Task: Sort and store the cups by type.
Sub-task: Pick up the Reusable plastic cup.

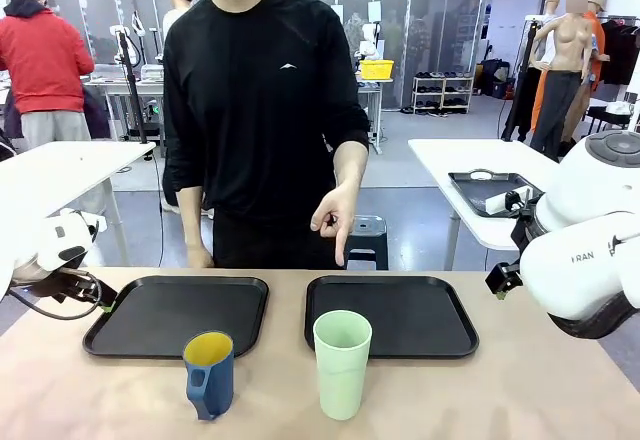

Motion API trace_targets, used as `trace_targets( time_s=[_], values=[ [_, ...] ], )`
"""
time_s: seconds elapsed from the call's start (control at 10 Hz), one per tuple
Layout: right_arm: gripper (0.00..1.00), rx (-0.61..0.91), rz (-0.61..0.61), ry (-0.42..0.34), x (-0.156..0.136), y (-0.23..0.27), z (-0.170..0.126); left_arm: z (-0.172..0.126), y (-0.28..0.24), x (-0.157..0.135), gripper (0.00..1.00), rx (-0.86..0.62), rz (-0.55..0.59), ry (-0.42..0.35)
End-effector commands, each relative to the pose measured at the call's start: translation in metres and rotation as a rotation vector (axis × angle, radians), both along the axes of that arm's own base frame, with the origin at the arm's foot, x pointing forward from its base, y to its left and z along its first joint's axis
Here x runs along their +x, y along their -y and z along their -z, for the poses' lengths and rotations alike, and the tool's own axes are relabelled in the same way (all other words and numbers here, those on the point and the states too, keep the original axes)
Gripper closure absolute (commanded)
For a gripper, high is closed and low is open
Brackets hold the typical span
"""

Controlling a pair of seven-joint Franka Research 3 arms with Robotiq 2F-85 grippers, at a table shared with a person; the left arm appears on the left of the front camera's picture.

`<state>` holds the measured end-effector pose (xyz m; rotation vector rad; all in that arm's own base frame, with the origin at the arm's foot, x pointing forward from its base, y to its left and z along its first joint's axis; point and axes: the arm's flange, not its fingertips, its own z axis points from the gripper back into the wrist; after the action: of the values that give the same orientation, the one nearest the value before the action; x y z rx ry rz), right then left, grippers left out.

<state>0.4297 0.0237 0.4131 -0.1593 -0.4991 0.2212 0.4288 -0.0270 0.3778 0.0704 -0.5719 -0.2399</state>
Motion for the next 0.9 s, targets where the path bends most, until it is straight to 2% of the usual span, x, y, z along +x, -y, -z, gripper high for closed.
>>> trace_targets(
  time_s=[0.0, 0.8],
  values=[
    [0.00, 0.001, -0.004, 0.000, 0.0000, -0.0012, 0.0002, 0.0001, 0.0001, -0.0002, 0.00, 0.006, 0.004, -0.003],
    [0.00, 0.000, 0.000, 0.000, 0.0000, 0.0000, 0.0000, 0.0001, 0.0001, -0.0002, 0.00, 0.006, 0.004, -0.003]
  ],
)
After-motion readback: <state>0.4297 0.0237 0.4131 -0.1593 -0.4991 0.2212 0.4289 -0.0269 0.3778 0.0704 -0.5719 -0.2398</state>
